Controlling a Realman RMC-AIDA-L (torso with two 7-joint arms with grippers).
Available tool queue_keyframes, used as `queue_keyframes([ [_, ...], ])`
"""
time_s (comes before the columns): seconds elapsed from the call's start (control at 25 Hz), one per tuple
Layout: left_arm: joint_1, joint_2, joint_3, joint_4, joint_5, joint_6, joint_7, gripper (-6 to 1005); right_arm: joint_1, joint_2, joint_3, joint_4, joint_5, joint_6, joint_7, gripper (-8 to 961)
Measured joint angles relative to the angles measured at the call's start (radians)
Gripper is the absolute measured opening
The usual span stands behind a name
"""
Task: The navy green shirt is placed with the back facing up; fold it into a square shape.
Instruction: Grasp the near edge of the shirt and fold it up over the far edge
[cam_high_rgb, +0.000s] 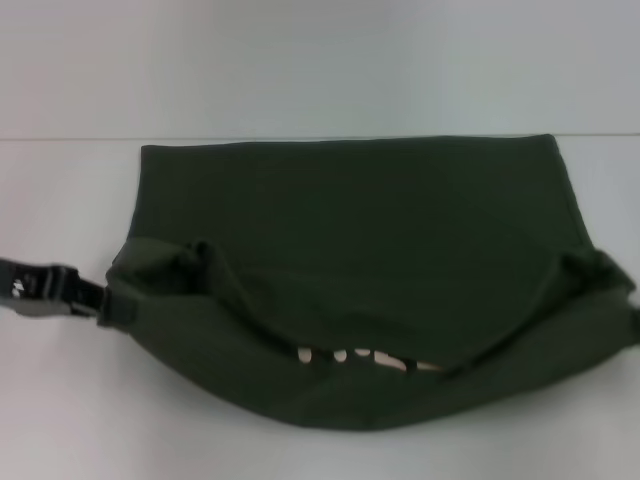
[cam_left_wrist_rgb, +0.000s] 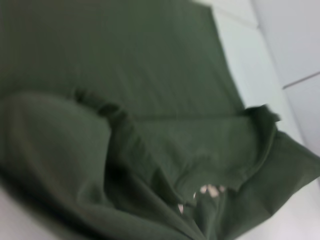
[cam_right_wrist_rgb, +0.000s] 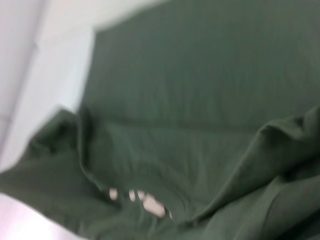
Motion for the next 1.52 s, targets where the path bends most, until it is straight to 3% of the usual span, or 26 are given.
queue_keyframes([
  [0.04,-0.006,0.007,-0.016,0.003,0.0,0.009,0.0,-1,0.0,0.0,0.0,0.0,0.0,0.0,0.0,26],
  [0.24,-0.04,0.032,-0.105,0.035,-0.001,0.022,-0.013,-1,-0.013,-0.053,0.086,0.0,0.122,-0.01,0.009,25],
  [0.36,-0.067,0.035,-0.138,0.031,-0.001,-0.013,-0.017,-1,-0.013,-0.069,0.13,0.001,0.157,0.019,0.01,25],
  [0.6,-0.113,-0.012,-0.113,0.009,0.008,-0.178,-0.029,-1,-0.008,-0.069,0.134,0.077,0.165,0.176,0.008,25],
  [0.84,-0.134,-0.07,-0.069,0.005,0.01,-0.359,-0.05,-1,0.004,-0.054,0.124,0.171,0.164,0.398,-0.01,24],
  [1.04,-0.149,-0.103,-0.034,0.002,0.011,-0.482,-0.065,-1,0.045,-0.042,0.099,0.224,0.167,0.562,-0.029,31],
  [1.2,-0.154,-0.123,-0.006,0.002,0.011,-0.56,-0.075,-1,0.086,-0.038,0.035,0.267,0.165,0.724,-0.028,39],
  [1.24,-0.154,-0.138,0.015,0.003,0.011,-0.614,-0.086,-2,0.094,-0.037,0.022,0.274,0.165,0.754,-0.027,41],
  [1.4,-0.152,-0.155,0.054,0.007,0.011,-0.687,-0.098,-2,0.159,-0.036,-0.096,0.344,0.161,0.953,-0.024,48],
  [1.52,-0.149,-0.165,0.089,0.008,0.012,-0.747,-0.113,-2,0.182,-0.039,-0.139,0.377,0.161,1.018,-0.024,54],
])
